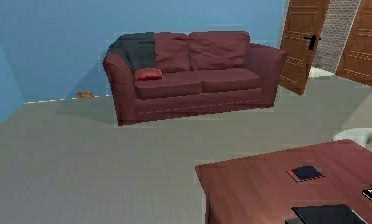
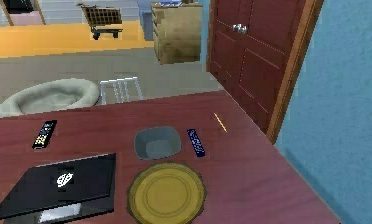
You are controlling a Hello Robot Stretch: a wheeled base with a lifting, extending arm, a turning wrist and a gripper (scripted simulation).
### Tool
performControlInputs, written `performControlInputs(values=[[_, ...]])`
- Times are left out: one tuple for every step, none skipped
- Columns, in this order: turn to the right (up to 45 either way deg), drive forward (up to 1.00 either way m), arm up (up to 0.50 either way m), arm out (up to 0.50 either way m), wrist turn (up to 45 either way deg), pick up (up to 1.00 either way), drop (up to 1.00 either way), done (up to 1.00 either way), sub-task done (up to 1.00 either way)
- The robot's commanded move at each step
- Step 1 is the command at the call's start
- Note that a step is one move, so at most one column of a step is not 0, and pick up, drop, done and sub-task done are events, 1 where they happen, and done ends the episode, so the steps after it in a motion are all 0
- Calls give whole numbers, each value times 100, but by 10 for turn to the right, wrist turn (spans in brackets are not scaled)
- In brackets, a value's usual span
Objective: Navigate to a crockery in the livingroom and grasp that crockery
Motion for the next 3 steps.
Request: performControlInputs(values=[[0, 0, 50, 0, 0, 0, 0, 0, 0], [0, 0, 38, 0, 0, 0, 0, 0, 0], [0, 0, 0, 36, 0, 0, 0, 0, 0]])
